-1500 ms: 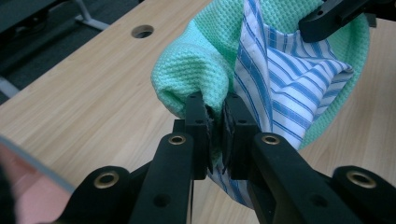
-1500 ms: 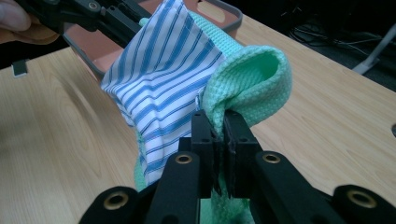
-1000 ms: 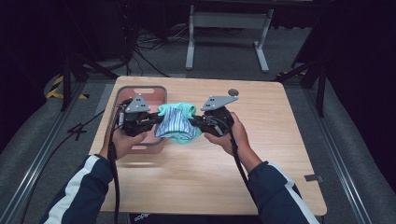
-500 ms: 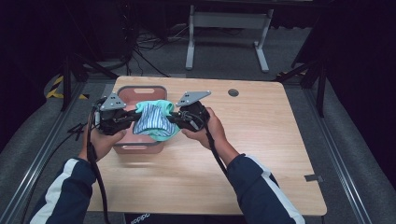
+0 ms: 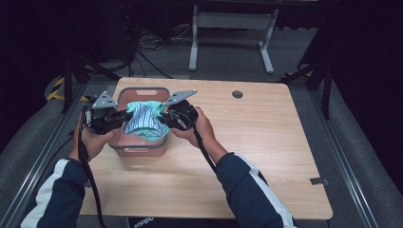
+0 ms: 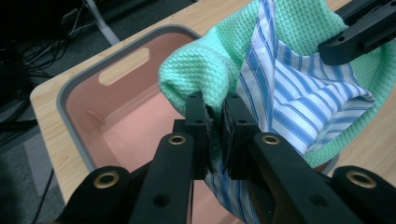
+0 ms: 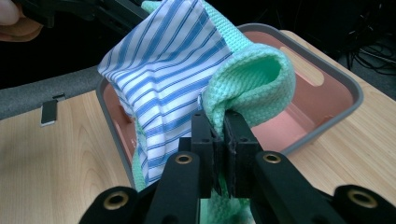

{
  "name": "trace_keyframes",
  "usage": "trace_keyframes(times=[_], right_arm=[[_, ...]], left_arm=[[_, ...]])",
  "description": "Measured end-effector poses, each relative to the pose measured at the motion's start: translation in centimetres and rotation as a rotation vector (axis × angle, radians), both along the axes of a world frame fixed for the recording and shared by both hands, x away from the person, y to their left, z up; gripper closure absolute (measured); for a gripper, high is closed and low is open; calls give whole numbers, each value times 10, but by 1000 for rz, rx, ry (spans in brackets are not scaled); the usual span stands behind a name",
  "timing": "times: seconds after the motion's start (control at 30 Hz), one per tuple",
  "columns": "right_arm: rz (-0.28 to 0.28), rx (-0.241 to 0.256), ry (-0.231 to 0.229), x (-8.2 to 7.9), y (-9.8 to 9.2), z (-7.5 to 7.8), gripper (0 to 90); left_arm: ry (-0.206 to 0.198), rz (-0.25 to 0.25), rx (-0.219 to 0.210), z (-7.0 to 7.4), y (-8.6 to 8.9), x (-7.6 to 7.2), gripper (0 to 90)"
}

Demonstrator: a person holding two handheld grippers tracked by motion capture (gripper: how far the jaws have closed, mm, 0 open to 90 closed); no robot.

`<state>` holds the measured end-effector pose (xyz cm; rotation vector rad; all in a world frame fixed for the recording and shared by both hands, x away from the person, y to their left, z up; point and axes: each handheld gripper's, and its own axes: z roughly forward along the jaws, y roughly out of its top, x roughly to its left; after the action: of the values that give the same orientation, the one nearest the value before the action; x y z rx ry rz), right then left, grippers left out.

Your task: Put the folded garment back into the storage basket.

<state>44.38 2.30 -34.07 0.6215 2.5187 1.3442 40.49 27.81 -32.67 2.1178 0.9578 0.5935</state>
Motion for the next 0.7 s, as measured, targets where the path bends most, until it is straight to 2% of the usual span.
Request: trace_keyframes(times=[0.17, 0.37, 0.7], right_arm=[[7, -2, 5, 4, 11, -4, 839], [19, -20, 9, 8, 23, -12, 838], [20, -23, 47, 18, 37, -29, 834]], left_arm=[[6, 16, 3, -2, 7, 2, 825], [6, 30, 36, -9, 10, 5, 825], [18, 77, 53, -24, 16, 9, 824]])
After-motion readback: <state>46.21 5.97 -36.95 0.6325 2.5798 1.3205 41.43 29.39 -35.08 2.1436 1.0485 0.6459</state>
